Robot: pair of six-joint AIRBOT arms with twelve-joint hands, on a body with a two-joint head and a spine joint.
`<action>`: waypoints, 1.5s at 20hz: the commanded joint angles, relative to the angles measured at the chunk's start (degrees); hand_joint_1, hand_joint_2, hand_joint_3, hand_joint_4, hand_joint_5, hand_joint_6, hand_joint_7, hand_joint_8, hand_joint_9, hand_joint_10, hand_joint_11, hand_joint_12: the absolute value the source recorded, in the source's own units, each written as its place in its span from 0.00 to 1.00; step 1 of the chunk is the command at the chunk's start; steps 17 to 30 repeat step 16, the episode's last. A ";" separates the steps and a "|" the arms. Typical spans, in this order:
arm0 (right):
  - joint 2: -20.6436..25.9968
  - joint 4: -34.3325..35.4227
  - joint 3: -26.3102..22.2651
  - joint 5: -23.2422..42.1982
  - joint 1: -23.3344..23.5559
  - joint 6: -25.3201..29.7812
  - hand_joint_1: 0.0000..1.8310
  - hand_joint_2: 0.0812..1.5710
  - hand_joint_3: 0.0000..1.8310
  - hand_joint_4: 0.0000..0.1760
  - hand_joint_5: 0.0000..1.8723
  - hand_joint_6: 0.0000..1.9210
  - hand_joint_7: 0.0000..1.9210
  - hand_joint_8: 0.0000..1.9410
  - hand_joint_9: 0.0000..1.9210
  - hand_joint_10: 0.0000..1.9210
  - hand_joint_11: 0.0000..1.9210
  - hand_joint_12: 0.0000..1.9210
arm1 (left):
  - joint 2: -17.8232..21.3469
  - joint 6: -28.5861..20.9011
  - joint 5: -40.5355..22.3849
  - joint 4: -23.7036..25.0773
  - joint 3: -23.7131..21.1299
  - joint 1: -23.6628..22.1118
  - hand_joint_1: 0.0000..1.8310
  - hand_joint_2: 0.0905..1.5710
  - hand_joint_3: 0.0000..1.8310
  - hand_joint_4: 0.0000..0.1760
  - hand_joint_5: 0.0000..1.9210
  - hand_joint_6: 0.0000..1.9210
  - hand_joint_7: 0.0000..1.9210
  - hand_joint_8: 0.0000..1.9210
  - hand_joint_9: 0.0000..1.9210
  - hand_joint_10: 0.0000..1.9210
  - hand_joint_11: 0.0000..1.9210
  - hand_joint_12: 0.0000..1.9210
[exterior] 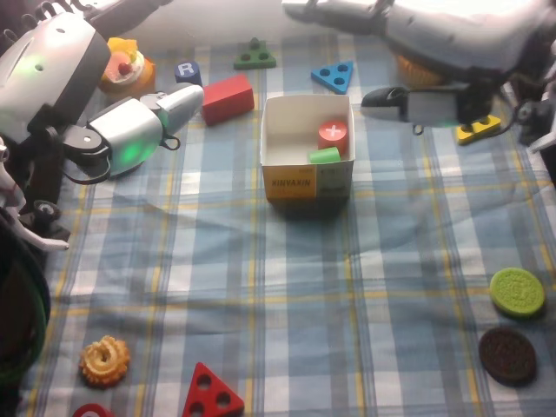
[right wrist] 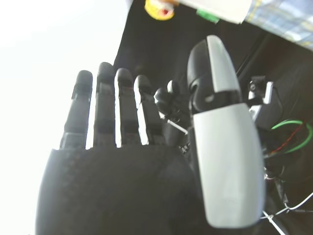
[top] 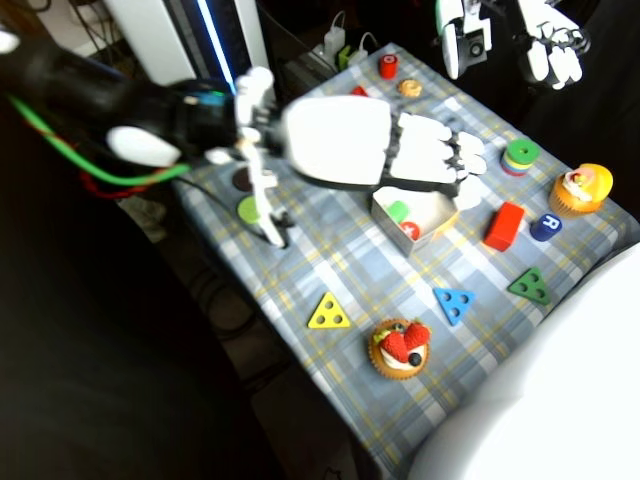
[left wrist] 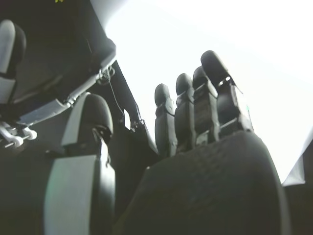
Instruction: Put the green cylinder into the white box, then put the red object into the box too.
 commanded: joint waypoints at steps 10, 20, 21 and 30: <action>14.79 4.71 -12.04 28.05 -10.27 -0.05 0.31 0.76 0.00 0.32 0.00 0.00 0.00 0.00 0.00 0.01 0.00 0.07 | 2.03 -11.08 -9.38 5.02 -0.42 2.15 0.32 0.79 0.00 0.88 0.00 0.00 0.04 0.00 0.01 0.01 0.00 0.01; 20.54 10.49 -17.06 44.60 -21.04 -0.05 0.34 0.73 0.00 0.00 0.00 0.00 0.00 0.00 0.00 0.00 0.01 0.01 | 4.16 -24.94 -14.76 8.70 -0.02 5.56 0.28 0.76 0.00 0.78 0.00 0.00 0.00 0.00 0.00 0.01 0.00 0.36; 20.54 10.49 -17.06 44.60 -21.04 -0.05 0.34 0.73 0.00 0.00 0.00 0.00 0.00 0.00 0.00 0.00 0.01 0.01 | 4.16 -24.94 -14.76 8.70 -0.02 5.56 0.28 0.76 0.00 0.78 0.00 0.00 0.00 0.00 0.00 0.01 0.00 0.36; 20.54 10.49 -17.06 44.60 -21.04 -0.05 0.34 0.73 0.00 0.00 0.00 0.00 0.00 0.00 0.00 0.00 0.01 0.01 | 4.16 -24.94 -14.76 8.70 -0.02 5.56 0.28 0.76 0.00 0.78 0.00 0.00 0.00 0.00 0.00 0.01 0.00 0.36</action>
